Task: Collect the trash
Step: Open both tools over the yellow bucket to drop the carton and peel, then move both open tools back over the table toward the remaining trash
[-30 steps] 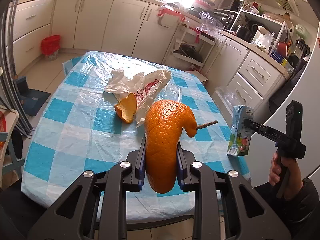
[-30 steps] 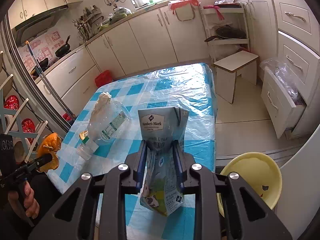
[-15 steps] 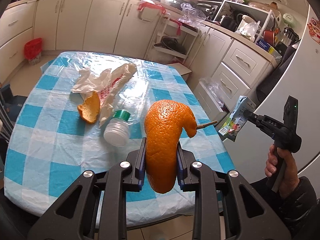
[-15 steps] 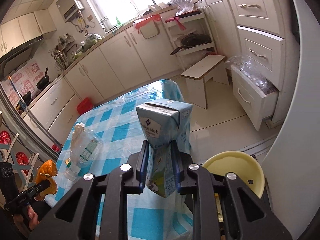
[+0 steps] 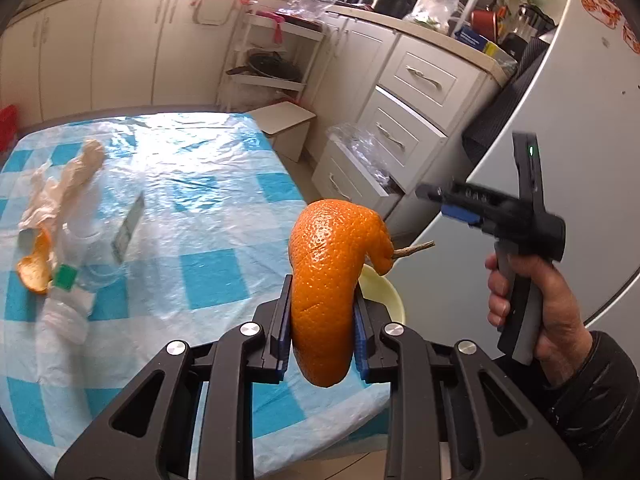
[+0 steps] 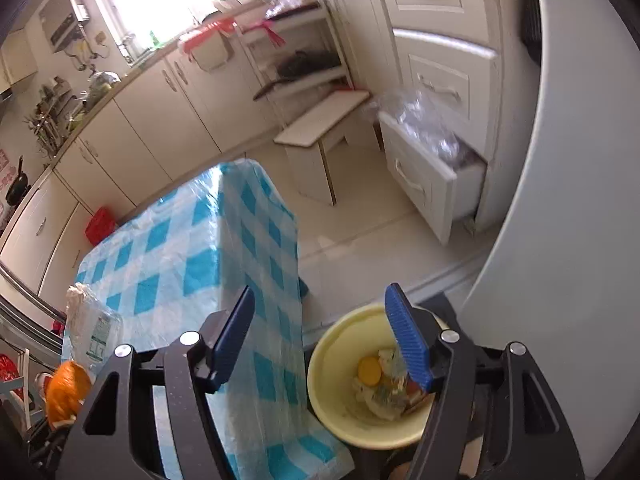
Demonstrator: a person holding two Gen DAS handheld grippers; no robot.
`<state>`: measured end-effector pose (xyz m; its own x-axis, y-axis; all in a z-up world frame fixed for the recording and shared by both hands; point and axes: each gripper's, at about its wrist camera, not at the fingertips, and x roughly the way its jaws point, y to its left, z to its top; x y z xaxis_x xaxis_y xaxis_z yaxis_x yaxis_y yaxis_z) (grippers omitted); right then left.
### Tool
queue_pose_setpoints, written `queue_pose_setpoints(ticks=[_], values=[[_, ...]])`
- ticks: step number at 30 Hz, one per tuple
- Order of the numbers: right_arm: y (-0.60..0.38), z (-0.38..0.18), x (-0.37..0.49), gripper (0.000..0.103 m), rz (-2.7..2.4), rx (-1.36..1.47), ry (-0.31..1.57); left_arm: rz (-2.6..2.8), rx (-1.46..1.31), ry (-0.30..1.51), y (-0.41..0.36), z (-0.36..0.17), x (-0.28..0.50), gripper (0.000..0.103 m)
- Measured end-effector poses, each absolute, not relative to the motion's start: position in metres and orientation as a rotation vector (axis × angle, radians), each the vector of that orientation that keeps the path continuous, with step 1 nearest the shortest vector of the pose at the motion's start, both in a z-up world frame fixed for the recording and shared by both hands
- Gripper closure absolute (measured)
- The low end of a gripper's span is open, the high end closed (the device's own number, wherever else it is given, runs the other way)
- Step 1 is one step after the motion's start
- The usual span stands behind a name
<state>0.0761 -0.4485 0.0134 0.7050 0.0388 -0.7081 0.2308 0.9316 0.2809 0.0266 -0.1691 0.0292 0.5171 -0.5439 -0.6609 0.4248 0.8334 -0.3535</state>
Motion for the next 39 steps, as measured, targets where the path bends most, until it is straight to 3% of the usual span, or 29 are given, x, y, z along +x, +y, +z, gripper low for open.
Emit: queue_pose_setpoints(ticks=[4, 12, 16, 18, 28, 39], values=[[-0.456, 0.047, 0.075, 0.026, -0.113, 0.330, 0.606, -0.651, -0.104, 0.874, -0.226, 0.022, 0.040, 0.080], [-0.484, 0.079, 0.052, 0.021, -0.169, 0.409, 0.412, -0.738, -0.142, 0.996, -0.330, -0.019, 0.077, 0.078], [-0.497, 0.076, 0.058, 0.021, -0.171, 0.495, 0.432, -0.706, -0.135, 1.076, -0.357, -0.046, 0.091, 0.069], [-0.497, 0.076, 0.059, 0.021, -0.162, 0.510, 0.442, -0.690, -0.143, 1.083, -0.357, -0.048, 0.092, 0.056], [-0.464, 0.077, 0.077, 0.020, -0.094, 0.486, 0.493, -0.597, -0.169, 0.969, -0.284, -0.010, 0.062, 0.033], [-0.395, 0.065, 0.105, 0.016, 0.008, 0.347, 0.596, -0.389, -0.261, 0.898, -0.148, 0.011, 0.031, 0.032]])
